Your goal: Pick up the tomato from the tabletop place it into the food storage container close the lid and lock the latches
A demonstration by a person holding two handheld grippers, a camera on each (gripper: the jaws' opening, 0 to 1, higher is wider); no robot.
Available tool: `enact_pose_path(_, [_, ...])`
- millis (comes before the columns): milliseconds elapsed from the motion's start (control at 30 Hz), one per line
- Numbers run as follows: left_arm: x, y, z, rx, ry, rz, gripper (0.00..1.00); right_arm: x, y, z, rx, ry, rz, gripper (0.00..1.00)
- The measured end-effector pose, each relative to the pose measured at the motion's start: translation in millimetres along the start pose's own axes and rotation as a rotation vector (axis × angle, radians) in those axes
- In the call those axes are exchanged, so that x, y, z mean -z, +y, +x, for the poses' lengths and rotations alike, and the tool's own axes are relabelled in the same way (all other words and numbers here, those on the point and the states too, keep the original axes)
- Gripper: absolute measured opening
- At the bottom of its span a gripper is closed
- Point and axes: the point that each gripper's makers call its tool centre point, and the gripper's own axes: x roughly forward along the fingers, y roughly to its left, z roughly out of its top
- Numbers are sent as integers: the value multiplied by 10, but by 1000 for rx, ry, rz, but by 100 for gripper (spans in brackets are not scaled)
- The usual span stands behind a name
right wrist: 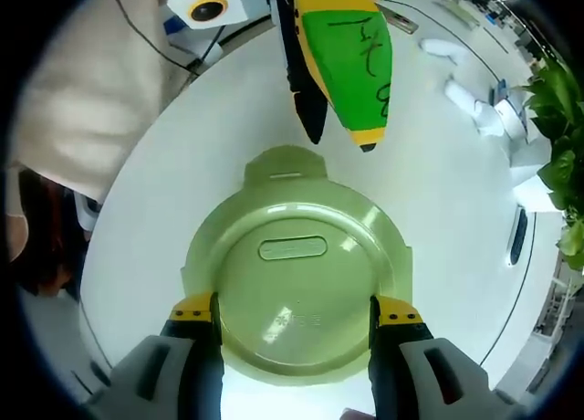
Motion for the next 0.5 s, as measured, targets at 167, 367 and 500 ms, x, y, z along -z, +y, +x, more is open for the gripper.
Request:
enact_pose_path(167, [-369, 162, -181, 2, 2, 9, 58, -10, 15, 2, 0, 0, 0, 59])
enact_pose_path(367, [-370, 163, -182, 4, 4, 11, 58, -28, 41, 4, 0, 4, -1, 59])
enact_pose_path(500, [-460, 233, -226, 4, 0, 15, 58, -25, 33, 2, 0, 1, -1, 59])
